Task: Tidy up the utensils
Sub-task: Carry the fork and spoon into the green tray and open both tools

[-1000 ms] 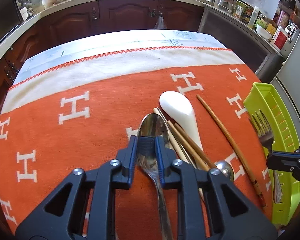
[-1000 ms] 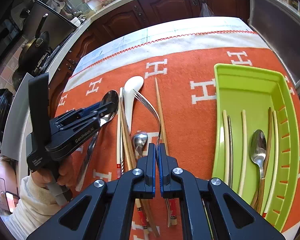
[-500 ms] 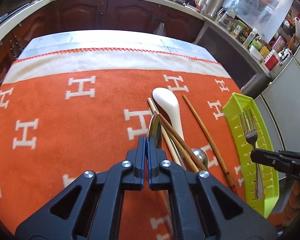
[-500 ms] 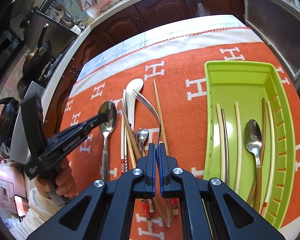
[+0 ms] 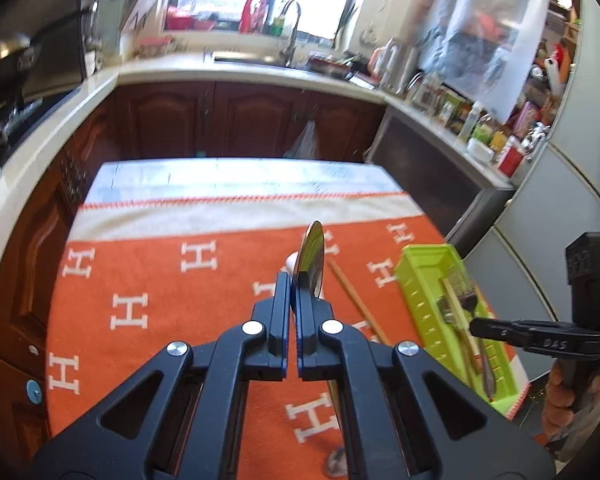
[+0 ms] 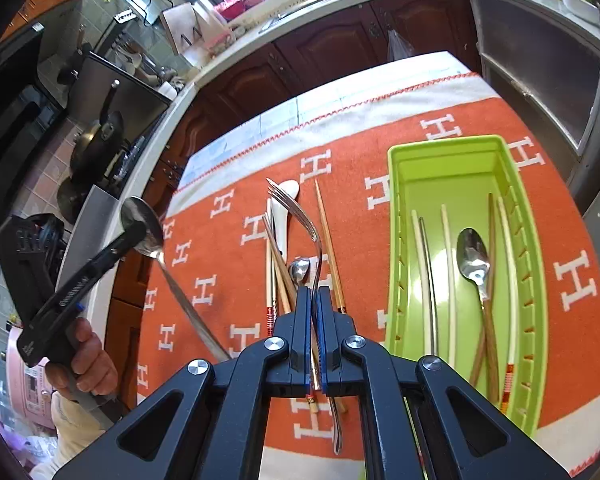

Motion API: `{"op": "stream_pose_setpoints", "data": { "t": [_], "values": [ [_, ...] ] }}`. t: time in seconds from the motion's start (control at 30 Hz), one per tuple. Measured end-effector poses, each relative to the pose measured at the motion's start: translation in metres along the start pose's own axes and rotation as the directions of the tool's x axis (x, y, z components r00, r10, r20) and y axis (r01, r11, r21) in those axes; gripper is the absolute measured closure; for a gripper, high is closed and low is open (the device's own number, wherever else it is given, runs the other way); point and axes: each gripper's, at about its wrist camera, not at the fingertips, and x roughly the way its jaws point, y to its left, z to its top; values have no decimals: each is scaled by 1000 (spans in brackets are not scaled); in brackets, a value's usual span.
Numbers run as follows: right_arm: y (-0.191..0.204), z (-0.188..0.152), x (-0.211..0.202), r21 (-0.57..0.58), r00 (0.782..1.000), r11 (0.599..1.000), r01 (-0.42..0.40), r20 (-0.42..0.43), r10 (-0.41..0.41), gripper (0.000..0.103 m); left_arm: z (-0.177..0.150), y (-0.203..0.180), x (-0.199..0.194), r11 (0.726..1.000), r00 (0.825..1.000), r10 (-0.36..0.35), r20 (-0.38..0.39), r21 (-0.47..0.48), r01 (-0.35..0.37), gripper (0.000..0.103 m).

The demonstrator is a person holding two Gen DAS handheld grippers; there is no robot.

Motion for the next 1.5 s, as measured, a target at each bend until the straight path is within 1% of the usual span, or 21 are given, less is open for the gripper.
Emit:
{"op": "stream_pose_setpoints", "data": {
  "t": [0.07,0.17,0.3,0.4,0.5,0.67,0.77,0.87,0.97,1.03,1.13,1.27,1.4,1.47,1.5],
  "values": [
    [-2,-2,-11,6,1000,1000,-6,16,5,101,5,-14,-17,999,999,-17,31,31,16,103],
    [-10,-7,-32,24,999,1000,-10,41,9,101,13,-35,-37,997,997,-51,53,65,48,103],
    [-25,-14,-57,52,997,999,-5,77,1,101,20,-69,-48,991,993,-105,47,86,100,103],
    [-42,-19,-67,85,996,996,4,88,-11,101,19,-96,-49,985,989,-149,15,87,147,103],
    [-65,-25,-71,128,996,992,14,84,-25,101,13,-125,-39,977,981,-191,-32,92,193,103],
    [-99,-32,-64,191,996,981,34,73,-49,101,-5,-171,1,962,966,-223,-128,129,239,103],
    [-115,-34,-56,211,996,977,41,64,-55,101,-17,-190,27,958,962,-212,-174,159,240,103],
    [-126,-35,-43,230,998,972,38,47,-50,101,-30,-206,58,957,953,-190,-236,173,234,103],
    [-136,-36,-30,241,998,969,45,30,-54,101,-40,-209,85,961,947,-159,-281,177,213,103],
    [-141,-36,-20,249,998,967,52,13,-57,101,-46,-212,102,966,939,-145,-311,161,203,103],
    [-145,-34,-6,249,997,966,72,-14,-71,101,-52,-210,111,969,945,-114,-308,174,174,103],
    [-143,-30,7,242,995,965,100,-32,-96,100,-55,-207,114,972,944,-91,-318,178,154,103],
    [-135,-26,17,233,994,966,107,-39,-101,98,-54,-198,105,975,946,-67,-316,181,129,98],
    [-133,-25,18,228,994,968,108,-39,-102,97,-58,-191,96,978,949,-44,-311,181,104,97],
    [-126,-25,15,206,993,971,121,-33,-116,97,-58,-189,93,979,950,-37,-310,179,97,95]
  ]
}}
